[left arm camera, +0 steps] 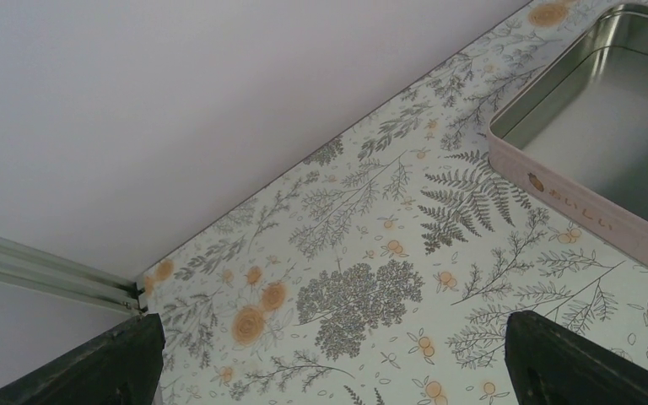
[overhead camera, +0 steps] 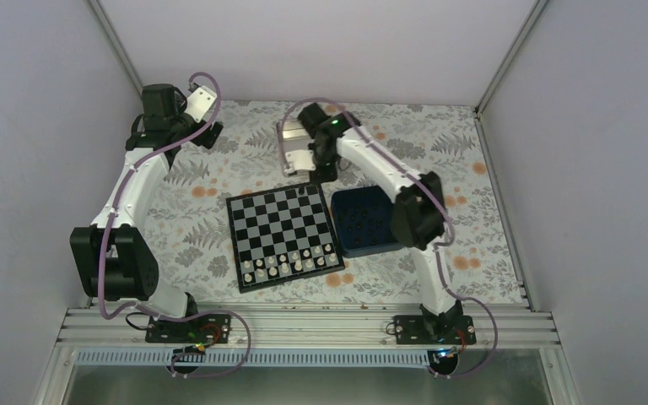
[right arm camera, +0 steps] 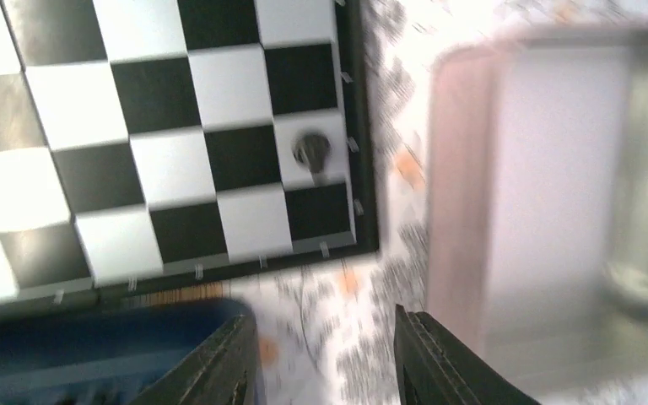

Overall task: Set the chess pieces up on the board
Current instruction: Place the chess piece on the chessboard, then pick up the chess piece from the storage box.

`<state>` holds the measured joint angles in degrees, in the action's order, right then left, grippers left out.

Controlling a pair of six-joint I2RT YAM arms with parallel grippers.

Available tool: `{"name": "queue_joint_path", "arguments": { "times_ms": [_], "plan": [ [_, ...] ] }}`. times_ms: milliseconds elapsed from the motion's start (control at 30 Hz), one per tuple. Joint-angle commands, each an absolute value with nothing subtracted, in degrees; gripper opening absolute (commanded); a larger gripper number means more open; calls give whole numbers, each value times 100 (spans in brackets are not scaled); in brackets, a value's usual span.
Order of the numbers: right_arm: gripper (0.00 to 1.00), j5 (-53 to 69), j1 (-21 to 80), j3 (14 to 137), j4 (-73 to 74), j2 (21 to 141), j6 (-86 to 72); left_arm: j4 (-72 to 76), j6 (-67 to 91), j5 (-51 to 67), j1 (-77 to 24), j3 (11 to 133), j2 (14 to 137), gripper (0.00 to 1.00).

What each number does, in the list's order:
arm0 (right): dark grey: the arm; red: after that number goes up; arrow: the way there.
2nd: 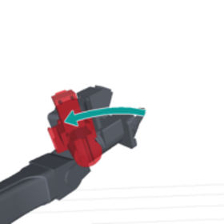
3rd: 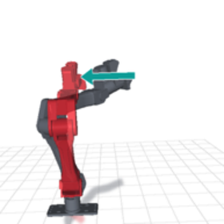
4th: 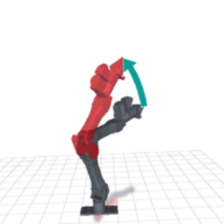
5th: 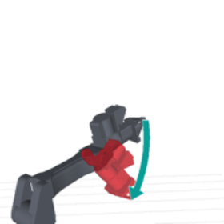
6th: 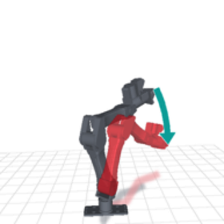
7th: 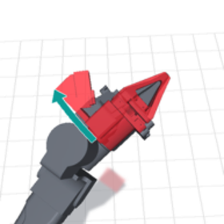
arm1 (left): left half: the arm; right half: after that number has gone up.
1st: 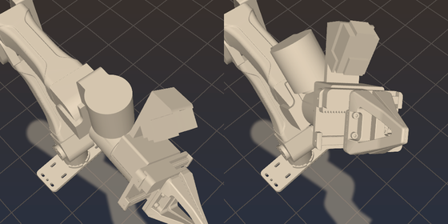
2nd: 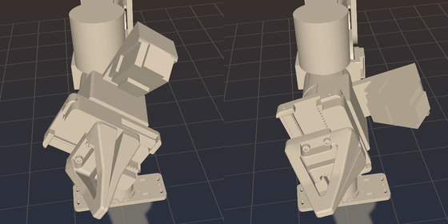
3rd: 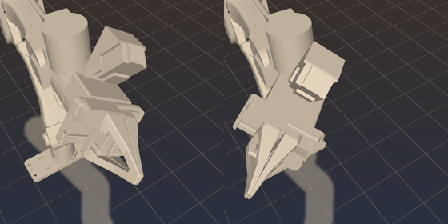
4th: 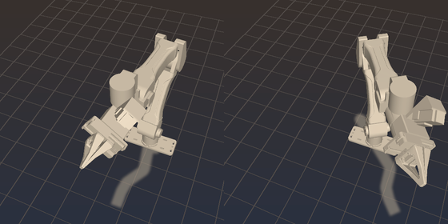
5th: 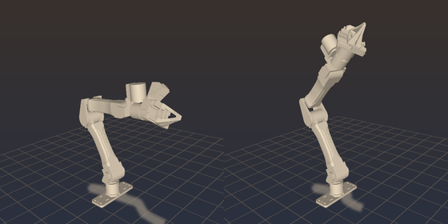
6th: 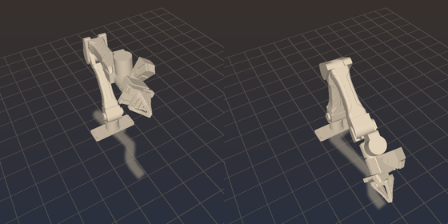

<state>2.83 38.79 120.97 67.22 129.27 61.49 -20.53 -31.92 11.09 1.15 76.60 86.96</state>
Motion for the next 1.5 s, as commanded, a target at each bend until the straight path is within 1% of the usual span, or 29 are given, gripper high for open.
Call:
{"name": "queue_joint_path", "arguments": {
  "times_ms": [0, 133, 267, 433, 567, 767, 1133, 1467],
  "plan": [
    [45, 667, 3179, 11637, 7103, 11893, 5967, -2097, -3123, 1321, 149, 7890, 8758, 100],
    [46, 806, 2712, 10572, 6954, 11153, 5979, -2122, -2996, 1448, 140, 8098, 8930, 100],
    [46, 897, 2681, 9328, 6638, 10594, 5986, -2159, -2964, 1511, 87, 8223, 9146, 100],
    [45, 1442, 2680, 8531, 6274, 10433, 6070, -2054, -2949, 1413, 3, 8232, 9267, 100],
    [44, 1747, 2685, 8355, 6019, 10518, 6185, -2000, -2912, 1366, -24, 8245, 9316, 100],
    [44, 1825, 2761, 8476, 6030, 10867, 6285, -1942, -2931, 1199, -37, 8134, 9284, 100],
    [42, 1757, 3000, 8553, 5912, 11122, 6209, -1886, -2975, 1151, -36, 8058, 9222, 100],
    [40, 1423, 3136, 8601, 5734, 11398, 6030, -1863, -3005, 1204, -35, 8001, 9207, 100]
  ]
}}
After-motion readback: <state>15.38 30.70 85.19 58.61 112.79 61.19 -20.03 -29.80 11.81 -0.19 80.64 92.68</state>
